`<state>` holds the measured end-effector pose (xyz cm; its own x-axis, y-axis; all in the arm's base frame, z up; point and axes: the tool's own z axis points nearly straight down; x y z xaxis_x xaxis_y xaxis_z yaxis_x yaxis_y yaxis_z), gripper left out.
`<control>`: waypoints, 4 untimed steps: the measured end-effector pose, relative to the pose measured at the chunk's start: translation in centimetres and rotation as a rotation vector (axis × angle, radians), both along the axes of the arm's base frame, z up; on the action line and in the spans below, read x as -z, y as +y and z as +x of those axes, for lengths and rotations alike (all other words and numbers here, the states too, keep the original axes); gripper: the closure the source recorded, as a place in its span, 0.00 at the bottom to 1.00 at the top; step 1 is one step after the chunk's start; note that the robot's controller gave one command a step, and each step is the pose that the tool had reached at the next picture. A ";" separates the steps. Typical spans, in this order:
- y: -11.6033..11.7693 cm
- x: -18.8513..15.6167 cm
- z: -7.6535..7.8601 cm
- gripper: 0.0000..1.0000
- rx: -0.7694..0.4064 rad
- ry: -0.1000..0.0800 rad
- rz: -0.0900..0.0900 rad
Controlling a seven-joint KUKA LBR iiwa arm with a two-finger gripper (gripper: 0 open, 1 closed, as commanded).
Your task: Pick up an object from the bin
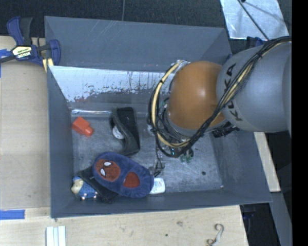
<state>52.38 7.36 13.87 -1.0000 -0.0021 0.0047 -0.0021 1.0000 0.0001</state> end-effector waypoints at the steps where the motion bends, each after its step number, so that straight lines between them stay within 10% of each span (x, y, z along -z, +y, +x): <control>1: 3.8 5.0 3.2 0.00 -0.419 -0.032 -0.004; 3: 7.0 3.8 9.7 0.00 -1.165 -0.011 0.003; 4: 5.0 6.9 10.2 0.00 -1.565 -0.010 0.007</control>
Offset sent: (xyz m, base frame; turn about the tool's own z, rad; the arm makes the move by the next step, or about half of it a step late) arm 0.0272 0.0496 -0.0687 -0.4493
